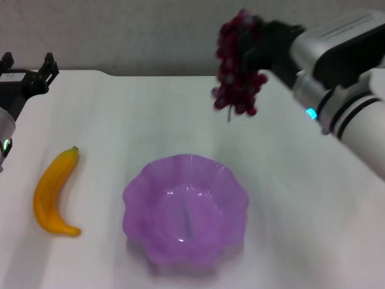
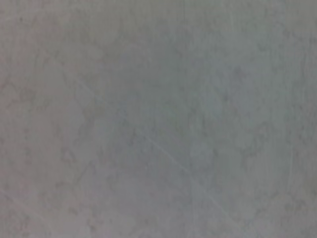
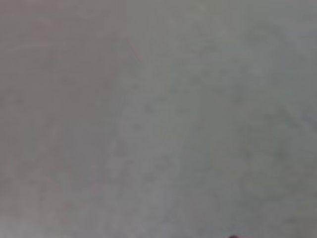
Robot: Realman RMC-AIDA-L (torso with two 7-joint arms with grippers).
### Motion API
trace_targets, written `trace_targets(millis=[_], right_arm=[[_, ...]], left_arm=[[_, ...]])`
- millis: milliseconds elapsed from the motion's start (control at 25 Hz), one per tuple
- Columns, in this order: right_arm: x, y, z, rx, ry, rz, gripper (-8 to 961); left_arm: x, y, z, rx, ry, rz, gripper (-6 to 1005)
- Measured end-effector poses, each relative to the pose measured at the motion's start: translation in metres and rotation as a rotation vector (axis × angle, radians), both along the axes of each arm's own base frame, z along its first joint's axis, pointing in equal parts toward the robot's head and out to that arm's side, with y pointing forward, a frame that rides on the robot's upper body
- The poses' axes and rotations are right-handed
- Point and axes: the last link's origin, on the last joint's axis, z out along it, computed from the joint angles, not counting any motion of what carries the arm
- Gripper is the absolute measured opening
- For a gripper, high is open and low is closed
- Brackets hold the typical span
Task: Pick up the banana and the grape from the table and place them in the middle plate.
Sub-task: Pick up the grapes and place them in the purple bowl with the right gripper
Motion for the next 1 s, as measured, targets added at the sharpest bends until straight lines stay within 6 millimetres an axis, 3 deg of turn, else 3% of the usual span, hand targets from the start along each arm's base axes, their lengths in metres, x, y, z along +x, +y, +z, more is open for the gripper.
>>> trace_targets(millis=[320,640,760,1000], right_arm=[[-0.02,-0.03,-0.048,-0.145,-0.056,0.099,256],[-0.026,-0.066,-0.083,-0.264,-0.11,0.178,255],[-0.026,-0.078,-0.089,-0.281,-0.14,0.205,255],[-0.021,-0.08,-0.088,-0.305,-0.146,0.179,254]], left_arm=[[0.002,0.001,0.0,0.0,-0.001,-0.004,831],[0.0,0.0,0.0,0.0,-0.002,0.0,831],[-0.002,-0.001,0.0,0.0,-0.002,0.004,831],[-0.002,-0.001,0.0,0.0,-0.001,0.005,831]])
